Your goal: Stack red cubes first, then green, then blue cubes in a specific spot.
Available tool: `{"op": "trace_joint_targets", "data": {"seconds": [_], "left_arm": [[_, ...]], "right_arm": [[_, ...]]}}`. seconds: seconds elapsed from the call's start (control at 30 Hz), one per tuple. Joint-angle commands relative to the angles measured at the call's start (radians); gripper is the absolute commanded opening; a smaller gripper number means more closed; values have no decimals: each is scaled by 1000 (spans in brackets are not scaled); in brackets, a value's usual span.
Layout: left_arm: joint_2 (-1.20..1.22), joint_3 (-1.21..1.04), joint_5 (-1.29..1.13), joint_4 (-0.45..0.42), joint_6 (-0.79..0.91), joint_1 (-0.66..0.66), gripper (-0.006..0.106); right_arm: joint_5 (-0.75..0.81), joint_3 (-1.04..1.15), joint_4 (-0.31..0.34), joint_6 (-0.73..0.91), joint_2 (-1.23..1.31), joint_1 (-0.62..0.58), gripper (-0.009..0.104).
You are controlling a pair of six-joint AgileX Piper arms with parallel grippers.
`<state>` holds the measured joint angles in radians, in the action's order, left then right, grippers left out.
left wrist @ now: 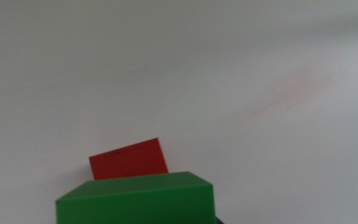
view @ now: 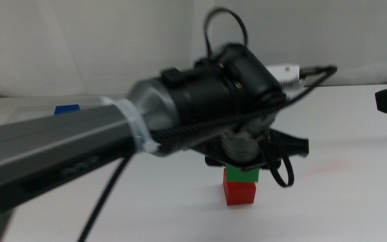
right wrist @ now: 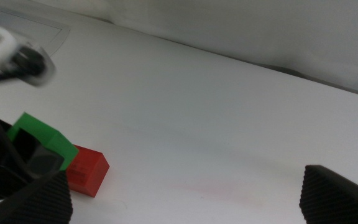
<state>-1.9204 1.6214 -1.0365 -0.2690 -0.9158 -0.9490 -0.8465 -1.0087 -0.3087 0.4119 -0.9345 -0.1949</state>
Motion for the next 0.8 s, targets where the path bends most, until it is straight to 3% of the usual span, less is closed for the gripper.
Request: {"op": "trace_joint_targets", "data": {"seconds": [0.0, 0.77], "left_arm": [[-20, 12, -25, -7, -44, -7, -3], [-103, 12, 47, -21, -149, -7, -3]], "right_arm": [[9, 4, -11, 6, 2, 2, 103], [9, 4, -30, 6, 2, 2, 103]]}}
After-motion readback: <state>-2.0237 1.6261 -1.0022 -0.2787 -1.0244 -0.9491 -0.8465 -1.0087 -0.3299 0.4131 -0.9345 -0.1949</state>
